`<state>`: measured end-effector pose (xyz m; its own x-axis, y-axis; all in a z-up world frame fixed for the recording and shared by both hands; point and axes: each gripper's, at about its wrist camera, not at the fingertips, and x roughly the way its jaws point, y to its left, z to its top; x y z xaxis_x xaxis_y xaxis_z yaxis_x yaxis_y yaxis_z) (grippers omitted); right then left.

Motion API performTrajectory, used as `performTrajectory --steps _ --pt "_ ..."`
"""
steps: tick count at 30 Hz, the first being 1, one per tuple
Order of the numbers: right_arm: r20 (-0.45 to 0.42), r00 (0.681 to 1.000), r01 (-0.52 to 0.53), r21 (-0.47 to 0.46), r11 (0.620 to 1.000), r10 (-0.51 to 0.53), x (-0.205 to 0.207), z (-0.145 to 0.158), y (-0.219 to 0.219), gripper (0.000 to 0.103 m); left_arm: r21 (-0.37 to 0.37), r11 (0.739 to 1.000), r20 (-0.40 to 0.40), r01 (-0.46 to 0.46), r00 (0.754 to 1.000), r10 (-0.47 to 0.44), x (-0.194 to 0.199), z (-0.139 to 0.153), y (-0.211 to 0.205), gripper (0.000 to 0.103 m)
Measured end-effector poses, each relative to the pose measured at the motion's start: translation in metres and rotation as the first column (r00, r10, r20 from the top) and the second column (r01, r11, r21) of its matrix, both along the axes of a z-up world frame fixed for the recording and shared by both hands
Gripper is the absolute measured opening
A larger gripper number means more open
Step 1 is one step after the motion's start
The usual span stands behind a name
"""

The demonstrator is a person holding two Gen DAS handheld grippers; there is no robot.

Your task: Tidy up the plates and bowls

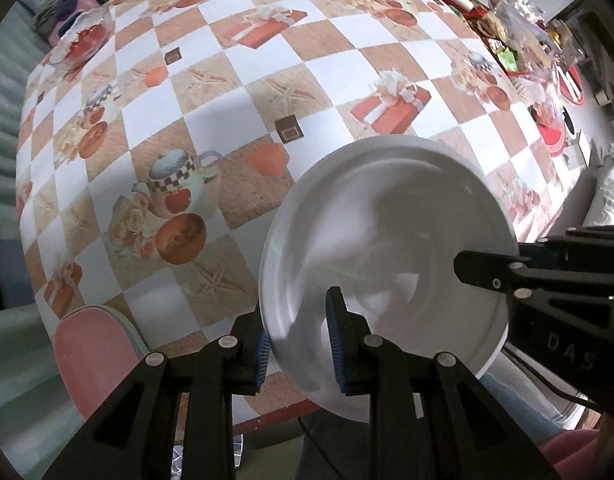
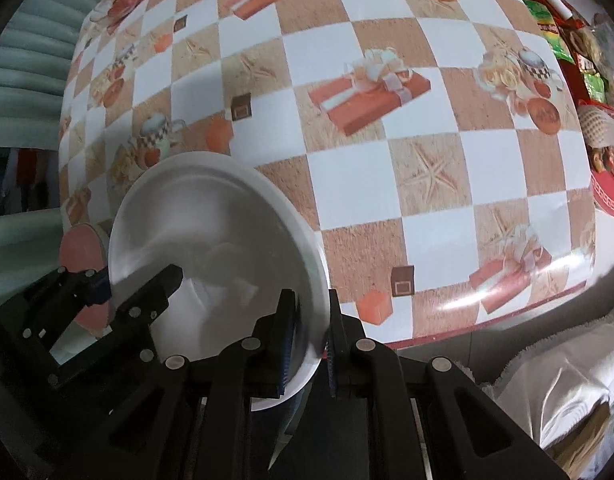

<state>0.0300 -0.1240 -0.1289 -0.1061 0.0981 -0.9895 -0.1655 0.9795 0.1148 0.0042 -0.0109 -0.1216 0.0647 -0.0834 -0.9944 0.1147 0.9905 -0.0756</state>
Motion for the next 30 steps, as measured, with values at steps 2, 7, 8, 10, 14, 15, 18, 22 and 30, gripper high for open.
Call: performTrajectory --steps 2,7,8,10,14,15,18,22,30 --pt "0.002 1.000 0.002 -0.010 1.000 -0.002 -0.002 -0.001 -0.001 0.015 0.000 1.000 -0.001 0.019 1.000 -0.019 -0.002 -0.003 -0.003 0.027" --pt "-0.010 1.000 -0.001 -0.021 1.000 0.001 -0.006 -0.008 -0.002 0.015 -0.004 0.999 -0.023 0.037 0.999 -0.038 -0.009 -0.012 -0.006 0.027" --pt "-0.013 1.000 -0.003 -0.022 1.000 0.003 -0.007 -0.010 -0.002 0.015 -0.002 0.999 -0.026 0.039 0.999 -0.039 -0.010 -0.013 -0.006 0.027" --pt "-0.018 1.000 -0.007 -0.023 1.000 0.006 -0.009 -0.014 -0.001 0.015 -0.004 0.999 -0.036 0.035 0.999 -0.035 -0.011 -0.016 -0.005 0.027" --pt "-0.022 1.000 -0.012 -0.021 1.000 0.012 -0.011 -0.020 0.001 0.015 -0.008 1.000 -0.051 0.028 0.998 -0.028 -0.013 -0.021 -0.003 0.027" --pt "-0.022 1.000 -0.012 -0.020 1.000 0.012 -0.012 -0.021 0.001 0.015 -0.005 1.000 -0.049 0.027 0.998 -0.027 -0.013 -0.022 -0.003 0.029" --pt "-0.027 1.000 -0.017 -0.010 1.000 0.016 -0.012 -0.025 0.003 0.015 -0.011 1.000 -0.052 0.021 0.998 -0.022 -0.014 -0.023 -0.002 0.041" --pt "-0.031 0.999 -0.018 -0.011 1.000 0.017 -0.015 -0.026 0.001 0.016 -0.026 1.000 -0.039 0.010 0.999 -0.011 -0.015 -0.019 0.002 0.071" --pt "0.023 1.000 0.007 0.009 1.000 -0.007 -0.013 -0.010 -0.007 0.091 -0.069 0.998 -0.025 -0.006 1.000 0.005 -0.023 -0.008 0.019 0.081"
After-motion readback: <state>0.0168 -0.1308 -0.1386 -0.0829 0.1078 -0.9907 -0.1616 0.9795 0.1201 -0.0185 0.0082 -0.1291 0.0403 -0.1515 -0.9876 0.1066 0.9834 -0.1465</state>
